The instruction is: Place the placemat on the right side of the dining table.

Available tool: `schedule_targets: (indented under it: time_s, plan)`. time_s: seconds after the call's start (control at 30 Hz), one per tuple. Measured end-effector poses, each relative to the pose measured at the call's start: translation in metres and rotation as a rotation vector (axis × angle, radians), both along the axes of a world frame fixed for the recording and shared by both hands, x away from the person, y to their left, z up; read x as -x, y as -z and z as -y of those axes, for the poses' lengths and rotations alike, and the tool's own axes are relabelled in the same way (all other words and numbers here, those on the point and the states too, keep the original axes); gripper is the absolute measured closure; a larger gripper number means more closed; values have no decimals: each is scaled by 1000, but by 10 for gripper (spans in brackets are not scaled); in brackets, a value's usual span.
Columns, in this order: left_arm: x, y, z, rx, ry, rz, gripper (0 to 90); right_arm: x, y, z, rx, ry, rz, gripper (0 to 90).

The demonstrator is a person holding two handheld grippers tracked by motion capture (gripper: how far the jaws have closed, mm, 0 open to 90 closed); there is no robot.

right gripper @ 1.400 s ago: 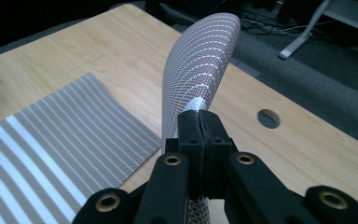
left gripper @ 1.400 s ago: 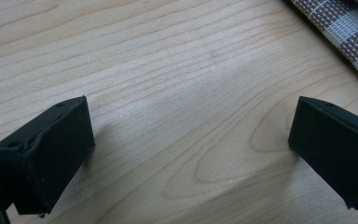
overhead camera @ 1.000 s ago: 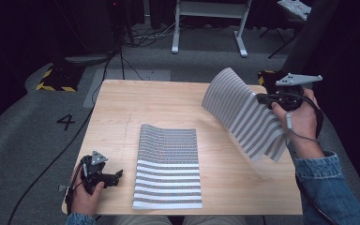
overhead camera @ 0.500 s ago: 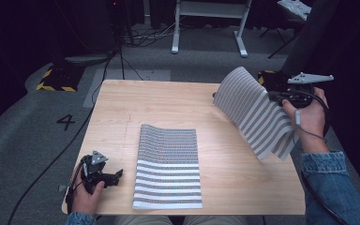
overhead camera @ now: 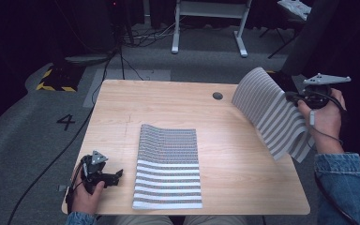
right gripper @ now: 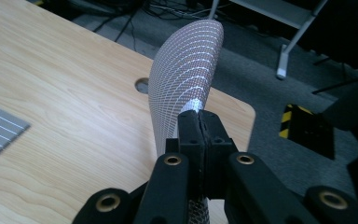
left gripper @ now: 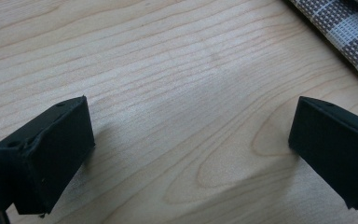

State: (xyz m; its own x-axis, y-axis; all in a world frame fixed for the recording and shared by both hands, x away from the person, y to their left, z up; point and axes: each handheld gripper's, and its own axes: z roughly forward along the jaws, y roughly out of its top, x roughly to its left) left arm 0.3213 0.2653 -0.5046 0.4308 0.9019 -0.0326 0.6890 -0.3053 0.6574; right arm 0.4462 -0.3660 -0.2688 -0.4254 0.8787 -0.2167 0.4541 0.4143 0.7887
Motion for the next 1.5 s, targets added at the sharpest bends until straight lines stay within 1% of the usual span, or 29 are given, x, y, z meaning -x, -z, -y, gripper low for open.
schedule_targets:
  time_s: [0.07, 0.2, 0.27, 0.3, 0.33, 0.37, 0.4, 0.43, 0.47, 0.5, 0.53, 0.6, 0.67, 0.73, 0.8, 0.9, 0.97, 1.07, 1.13, 1.17, 1.2, 1.27, 1.37, 1.43, 1.47, 1.5]
  plan:
    - [0, 0, 0, 0, 0, 0, 2, 2, -2, 6, 9, 15, 3, 893]
    - [0, 0, 0, -1, 0, -2, 2, 4, 1, 16, -1, 38, 3, 893]
    - [0, 0, 0, 0, 0, -3, 2, 6, 6, 17, 27, 44, 7, 893]
    - [0, 0, 0, 1, 1, -3, 2, 6, 6, 17, 27, 44, 7, 893]
    - [0, 0, 0, 1, 0, -2, 2, 8, 8, 15, 39, 43, 6, 893]
    - [0, 0, 0, 0, 0, -1, 2, 9, 10, 13, 42, 33, 7, 893]
    - [0, 0, 0, 0, -1, -1, 2, 12, 18, 6, 59, 11, 3, 893]
    - [0, 0, 0, 0, -1, -1, 2, 12, 18, 6, 59, 11, 3, 893]
    - [0, 0, 0, 0, 0, -1, 2, 14, 26, -1, 67, -11, -4, 892]
    - [0, 0, 0, 0, 0, -3, 2, 16, 29, -4, 64, -28, 0, 892]
    - [0, 0, 0, 0, -1, -1, 2, 16, 29, -4, 64, -28, 0, 892]
    - [0, 0, 0, 0, -1, -2, 2, 20, 35, -14, 46, -66, -11, 892]
    - [0, 0, 0, 0, -1, -1, 2, 23, 40, -24, 57, -100, -19, 890]
    - [0, 0, 0, 0, 0, -2, 2, 28, 46, -35, 73, -131, -30, 889]
    - [0, 0, 0, 0, -1, -1, 2, 31, 54, -45, 66, -161, -42, 888]
    - [0, 0, 0, 0, -1, -1, 2, 33, 65, -54, 64, -189, -65, 887]
    - [0, 0, 0, 1, -1, -1, 2, 32, 75, -59, 66, -211, -91, 886]
    - [0, 0, 0, 0, -1, -1, 2, 32, 82, -62, 60, -220, -105, 885]
    - [0, 0, 0, 0, -1, -1, 2, 33, 90, -65, 50, -229, -121, 883]
    - [0, 0, 0, 0, -1, -1, 2, 33, 97, -68, 46, -240, -138, 881]
    - [0, 0, 0, 0, -1, -1, 2, 33, 97, -68, 46, -240, -138, 881]
    - [0, 0, 0, 0, -1, -1, 2, 34, 103, -70, 48, -255, -150, 878]
    - [0, 0, 0, 1, -1, -1, 2, 38, 113, -74, 25, -270, -179, 870]
    - [0, 0, 0, 1, -1, -1, 2, 38, 116, -74, 19, -276, -186, 865]
    - [0, 0, 0, 0, -1, -1, 2, 39, 119, -74, 5, -285, -203, 855]
    - [0, 0, 0, 0, -1, -1, 2, 39, 122, -75, -13, -293, -228, 832]
